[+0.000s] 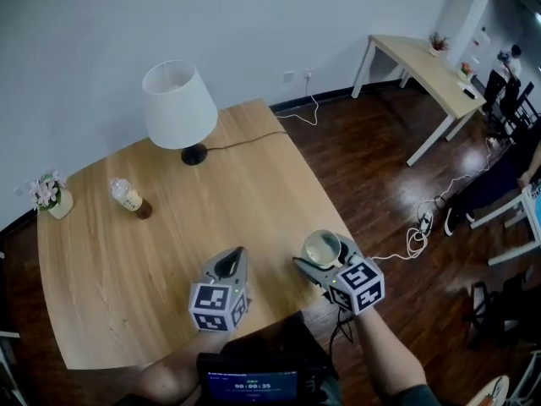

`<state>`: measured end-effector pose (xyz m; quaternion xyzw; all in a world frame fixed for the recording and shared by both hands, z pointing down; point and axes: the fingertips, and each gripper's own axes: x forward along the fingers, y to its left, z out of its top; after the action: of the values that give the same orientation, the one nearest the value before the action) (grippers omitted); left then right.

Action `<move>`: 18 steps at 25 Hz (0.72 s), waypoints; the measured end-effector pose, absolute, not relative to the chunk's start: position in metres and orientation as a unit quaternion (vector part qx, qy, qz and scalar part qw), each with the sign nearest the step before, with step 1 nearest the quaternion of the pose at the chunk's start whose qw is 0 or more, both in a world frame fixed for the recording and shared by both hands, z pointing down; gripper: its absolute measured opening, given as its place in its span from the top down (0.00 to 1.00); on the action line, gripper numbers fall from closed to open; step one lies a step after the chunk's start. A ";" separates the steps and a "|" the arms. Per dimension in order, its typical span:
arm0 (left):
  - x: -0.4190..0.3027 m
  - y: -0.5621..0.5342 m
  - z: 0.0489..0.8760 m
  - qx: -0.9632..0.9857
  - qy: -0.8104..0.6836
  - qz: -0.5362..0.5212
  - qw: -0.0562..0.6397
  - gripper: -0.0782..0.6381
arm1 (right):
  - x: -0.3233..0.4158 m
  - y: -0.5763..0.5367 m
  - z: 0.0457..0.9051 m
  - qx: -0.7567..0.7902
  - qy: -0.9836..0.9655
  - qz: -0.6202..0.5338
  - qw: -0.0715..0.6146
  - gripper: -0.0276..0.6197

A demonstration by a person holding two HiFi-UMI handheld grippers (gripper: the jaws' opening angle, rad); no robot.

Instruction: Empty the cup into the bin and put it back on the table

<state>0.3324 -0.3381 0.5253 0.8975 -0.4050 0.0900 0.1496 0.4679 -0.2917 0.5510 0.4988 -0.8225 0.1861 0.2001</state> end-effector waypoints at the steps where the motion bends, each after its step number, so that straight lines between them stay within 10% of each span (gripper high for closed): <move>1: 0.335 -0.339 0.530 0.894 -0.409 0.094 0.155 0.89 | 0.471 -0.296 0.559 0.497 -0.821 0.193 0.203 0.36; 18: 0.376 -0.382 0.594 0.835 -0.491 0.171 0.178 0.89 | 0.486 -0.376 0.644 0.458 -0.842 0.178 0.223 0.36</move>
<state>0.3757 -0.3821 0.5939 0.8354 -0.4911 0.1714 0.1777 0.4861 -0.3760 0.6439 0.4584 -0.8417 0.1779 0.2229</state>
